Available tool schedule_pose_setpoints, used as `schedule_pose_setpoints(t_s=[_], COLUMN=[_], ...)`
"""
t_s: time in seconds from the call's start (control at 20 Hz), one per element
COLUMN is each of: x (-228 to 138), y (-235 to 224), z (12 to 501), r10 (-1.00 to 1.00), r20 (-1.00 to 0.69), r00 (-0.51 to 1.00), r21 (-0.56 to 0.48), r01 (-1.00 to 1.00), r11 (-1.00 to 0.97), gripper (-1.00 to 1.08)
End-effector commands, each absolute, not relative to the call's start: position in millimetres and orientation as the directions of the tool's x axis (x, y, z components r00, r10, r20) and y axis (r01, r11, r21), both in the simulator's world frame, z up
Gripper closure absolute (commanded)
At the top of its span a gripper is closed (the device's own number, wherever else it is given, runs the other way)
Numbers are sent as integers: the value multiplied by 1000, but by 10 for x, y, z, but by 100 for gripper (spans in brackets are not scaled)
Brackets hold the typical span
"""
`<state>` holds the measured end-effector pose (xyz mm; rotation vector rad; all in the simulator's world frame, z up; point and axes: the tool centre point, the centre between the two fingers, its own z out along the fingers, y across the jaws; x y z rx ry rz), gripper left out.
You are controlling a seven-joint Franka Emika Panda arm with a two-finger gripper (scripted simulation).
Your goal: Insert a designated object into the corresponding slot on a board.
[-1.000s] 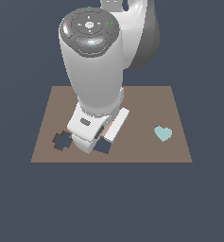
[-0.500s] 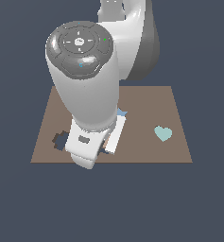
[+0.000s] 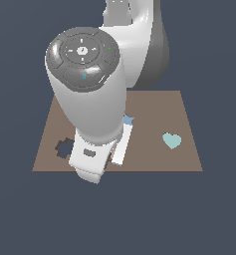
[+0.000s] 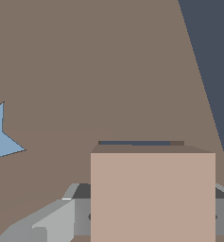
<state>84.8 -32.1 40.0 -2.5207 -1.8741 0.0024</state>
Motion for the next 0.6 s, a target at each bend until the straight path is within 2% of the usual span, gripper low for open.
schedule_pose_setpoints(t_s=[0.0,0.25,0.3,0.55], x=[852,864,864,864], y=[-320,-320,-320,-320], z=[388,307,307,307], r10=[958,959,959,959], r20=[-1,-1,-1,-1], r00=[287,284,284,284], r21=[-1,0,0,0], r01=[958,959,959,959], r11=[-287,-284,-284,-284], gripper=[108,108,-92,-92])
